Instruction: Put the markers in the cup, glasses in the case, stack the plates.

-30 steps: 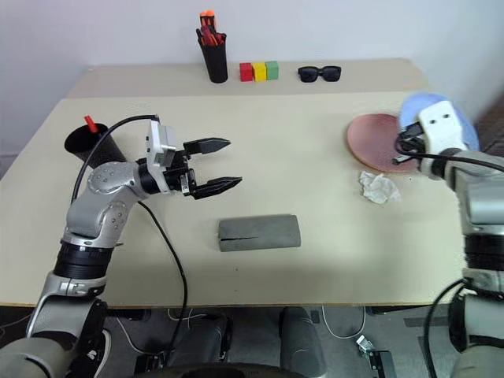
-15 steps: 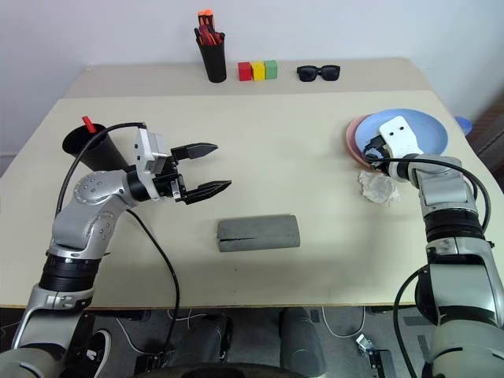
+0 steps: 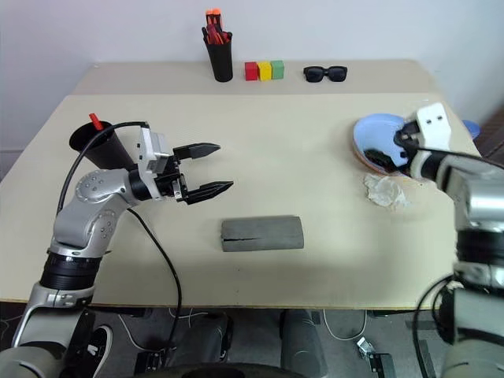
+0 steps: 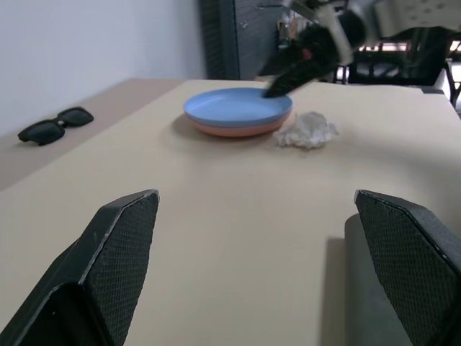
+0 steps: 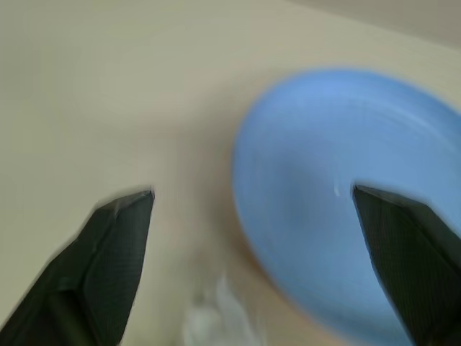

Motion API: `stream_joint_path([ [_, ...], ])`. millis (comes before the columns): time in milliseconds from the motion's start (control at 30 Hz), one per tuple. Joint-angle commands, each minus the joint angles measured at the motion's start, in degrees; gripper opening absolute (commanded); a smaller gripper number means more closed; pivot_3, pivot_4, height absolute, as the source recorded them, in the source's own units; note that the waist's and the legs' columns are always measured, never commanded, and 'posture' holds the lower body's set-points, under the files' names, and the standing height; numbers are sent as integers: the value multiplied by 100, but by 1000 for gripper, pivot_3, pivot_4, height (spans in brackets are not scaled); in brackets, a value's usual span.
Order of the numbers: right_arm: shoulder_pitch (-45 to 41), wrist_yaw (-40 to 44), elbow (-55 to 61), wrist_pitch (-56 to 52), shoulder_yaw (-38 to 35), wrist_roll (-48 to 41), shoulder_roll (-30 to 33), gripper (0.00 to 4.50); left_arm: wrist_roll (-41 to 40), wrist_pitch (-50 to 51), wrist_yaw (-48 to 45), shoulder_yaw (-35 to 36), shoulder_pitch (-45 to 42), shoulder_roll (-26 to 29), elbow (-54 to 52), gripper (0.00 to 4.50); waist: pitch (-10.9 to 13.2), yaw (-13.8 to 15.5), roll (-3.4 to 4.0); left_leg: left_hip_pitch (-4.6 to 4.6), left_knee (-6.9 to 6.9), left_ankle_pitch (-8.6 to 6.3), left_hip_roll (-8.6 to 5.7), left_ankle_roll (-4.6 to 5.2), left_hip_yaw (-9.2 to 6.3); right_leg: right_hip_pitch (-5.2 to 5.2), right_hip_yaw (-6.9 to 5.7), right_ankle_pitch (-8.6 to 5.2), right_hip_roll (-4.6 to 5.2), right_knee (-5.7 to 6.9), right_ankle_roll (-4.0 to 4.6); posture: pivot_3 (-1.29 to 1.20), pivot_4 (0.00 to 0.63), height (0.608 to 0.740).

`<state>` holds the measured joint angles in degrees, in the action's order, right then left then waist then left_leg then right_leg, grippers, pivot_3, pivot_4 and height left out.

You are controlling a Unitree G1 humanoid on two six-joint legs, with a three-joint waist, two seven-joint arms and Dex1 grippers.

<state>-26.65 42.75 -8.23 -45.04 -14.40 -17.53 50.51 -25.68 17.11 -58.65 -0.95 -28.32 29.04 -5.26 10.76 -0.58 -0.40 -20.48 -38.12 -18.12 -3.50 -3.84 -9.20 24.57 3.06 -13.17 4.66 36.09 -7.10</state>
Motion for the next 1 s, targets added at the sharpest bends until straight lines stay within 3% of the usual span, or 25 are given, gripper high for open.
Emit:
stream_joint_path([
  [33,419,-16,682,-355,-376,-204,195,4453,-64,-134,-88,9,-89,-28,-45,4500,-1,-47,1,5,0,0,1,0,7,-1,5,1,-1,2,-2,0,150,740],
  [233,805,-254,681,-71,-214,1,59,4453,-3,-194,-154,-60,-140,-87,-1,4500,-1,-54,1,13,-2,1,6,0,15,-3,10,2,-7,7,-2,0,150,740],
  [533,381,-387,-279,352,201,176,-287,4453,47,-215,-134,5,-59,42,-71,4500,0,-33,1,10,-2,1,5,0,15,-3,10,2,-5,2,-2,0,150,740],
  [633,277,-419,-523,453,313,253,-312,3264,28,-192,-102,35,6,91,-149,4500,0,-37,1,10,-2,1,4,0,15,-3,10,2,-4,2,-2,0,150,740],
  [833,306,-174,-229,365,207,32,-175,236,33,-220,-58,50,86,94,-149,4500,0,-34,1,10,-2,1,5,0,14,-3,9,2,-4,2,-2,0,150,740],
  [1000,491,497,628,49,-122,-578,159,110,32,-287,-66,58,90,58,-60,4500,1,-24,2,8,-1,0,5,0,13,-3,9,2,-4,1,-2,0,150,740],
])
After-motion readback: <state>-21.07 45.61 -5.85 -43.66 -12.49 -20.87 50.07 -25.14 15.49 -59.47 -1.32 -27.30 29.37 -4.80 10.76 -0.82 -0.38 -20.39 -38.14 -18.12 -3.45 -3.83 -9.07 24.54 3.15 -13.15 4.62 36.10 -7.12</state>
